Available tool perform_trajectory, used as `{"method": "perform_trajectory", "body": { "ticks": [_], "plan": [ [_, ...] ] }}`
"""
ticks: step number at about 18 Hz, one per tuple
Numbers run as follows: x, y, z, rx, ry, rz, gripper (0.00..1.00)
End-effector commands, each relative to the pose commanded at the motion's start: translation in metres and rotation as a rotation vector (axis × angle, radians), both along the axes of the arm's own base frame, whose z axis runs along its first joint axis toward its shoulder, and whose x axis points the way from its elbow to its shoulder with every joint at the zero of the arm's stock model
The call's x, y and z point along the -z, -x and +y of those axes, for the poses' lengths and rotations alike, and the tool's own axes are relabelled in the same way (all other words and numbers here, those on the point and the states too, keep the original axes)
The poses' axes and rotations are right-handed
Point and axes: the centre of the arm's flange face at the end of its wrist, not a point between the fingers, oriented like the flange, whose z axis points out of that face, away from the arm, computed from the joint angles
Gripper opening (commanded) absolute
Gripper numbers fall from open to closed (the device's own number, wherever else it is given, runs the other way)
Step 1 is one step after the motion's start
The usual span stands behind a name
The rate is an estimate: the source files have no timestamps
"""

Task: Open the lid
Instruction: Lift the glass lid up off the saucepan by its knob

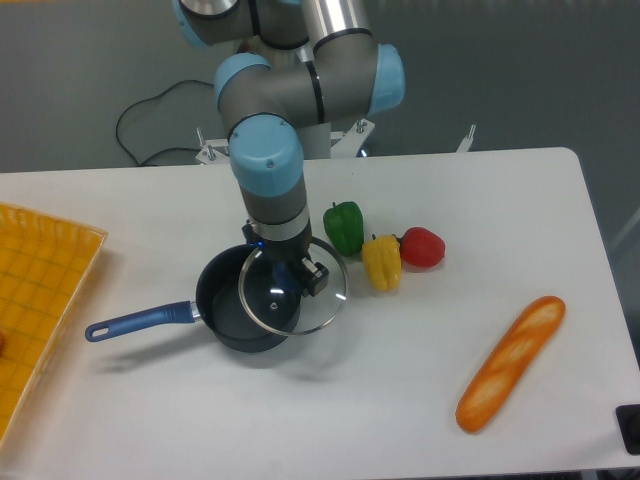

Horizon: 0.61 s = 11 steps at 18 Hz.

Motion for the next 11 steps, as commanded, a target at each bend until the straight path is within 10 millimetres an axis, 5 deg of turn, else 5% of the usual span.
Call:
{"method": "perform_trajectory", "body": {
  "ticks": [6, 11],
  "plan": [
    [0.001, 0.036, -0.023, -0.002, 0.006, 0.002, 0.50],
    [0.002, 0.047, -0.030, -0.014, 0.008, 0.000, 0.50]
  ]
}}
